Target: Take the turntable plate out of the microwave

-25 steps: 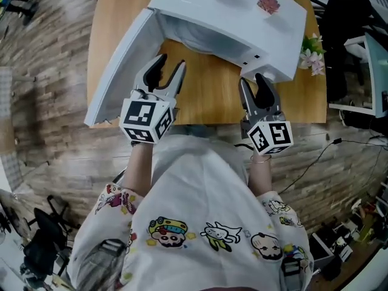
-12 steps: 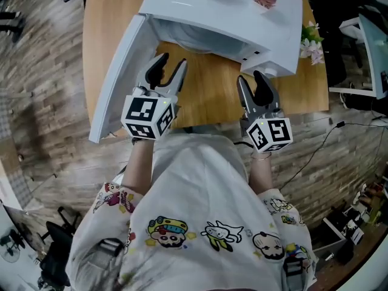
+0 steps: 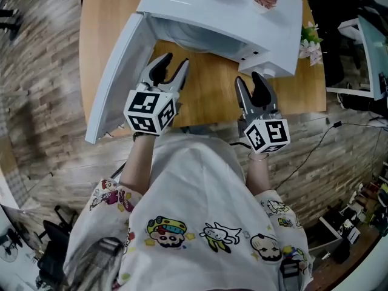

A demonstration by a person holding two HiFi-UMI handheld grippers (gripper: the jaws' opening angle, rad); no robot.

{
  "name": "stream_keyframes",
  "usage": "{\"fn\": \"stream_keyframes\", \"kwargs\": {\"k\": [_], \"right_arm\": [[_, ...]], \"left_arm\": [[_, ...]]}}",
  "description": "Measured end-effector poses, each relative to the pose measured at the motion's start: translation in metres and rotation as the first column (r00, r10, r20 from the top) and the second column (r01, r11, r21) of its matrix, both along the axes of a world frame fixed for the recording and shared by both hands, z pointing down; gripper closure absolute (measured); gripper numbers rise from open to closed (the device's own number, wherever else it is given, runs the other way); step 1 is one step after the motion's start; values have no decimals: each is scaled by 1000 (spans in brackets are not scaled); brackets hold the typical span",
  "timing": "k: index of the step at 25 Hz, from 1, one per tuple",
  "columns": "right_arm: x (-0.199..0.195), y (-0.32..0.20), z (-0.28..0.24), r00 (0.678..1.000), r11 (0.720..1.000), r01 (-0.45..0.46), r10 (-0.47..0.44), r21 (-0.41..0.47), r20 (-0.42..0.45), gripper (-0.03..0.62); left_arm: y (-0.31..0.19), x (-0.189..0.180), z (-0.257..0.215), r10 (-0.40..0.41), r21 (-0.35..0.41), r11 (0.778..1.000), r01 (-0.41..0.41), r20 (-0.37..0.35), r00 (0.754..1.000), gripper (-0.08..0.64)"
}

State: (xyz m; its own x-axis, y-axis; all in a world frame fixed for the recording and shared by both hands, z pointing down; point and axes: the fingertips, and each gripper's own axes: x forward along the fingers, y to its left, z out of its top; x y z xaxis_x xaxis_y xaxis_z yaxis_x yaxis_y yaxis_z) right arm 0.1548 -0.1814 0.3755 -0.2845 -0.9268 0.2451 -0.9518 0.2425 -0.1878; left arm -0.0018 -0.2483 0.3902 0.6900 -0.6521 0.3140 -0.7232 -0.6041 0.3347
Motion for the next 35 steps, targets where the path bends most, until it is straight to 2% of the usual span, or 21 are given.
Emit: {"fn": "stream_keyframes", "kwargs": {"k": [10,18,23,29,35], "right_arm": [[-6,-2,19,1000,999,10,-10,-31,8,397],[-21,-7,37,999,998,45,-45,-53,4,397],[-30,-6,47,998,996,68,-67,-65,10,398],[-32,-6,56,997,994,79,-79,-78,3,397],[-29,-4,62,997,993,82,-82,-89,2,399]], "left_arm": [[-12,6,34,-26,-96,995,20,-60,998,377],[-17,14,66,-92,-196,979,64,-139,986,377],[-25,19,88,-161,-281,954,101,-200,966,377],[-35,24,118,-243,-389,912,131,-255,936,376],[-47,26,140,-316,-458,875,157,-295,902,376]]}}
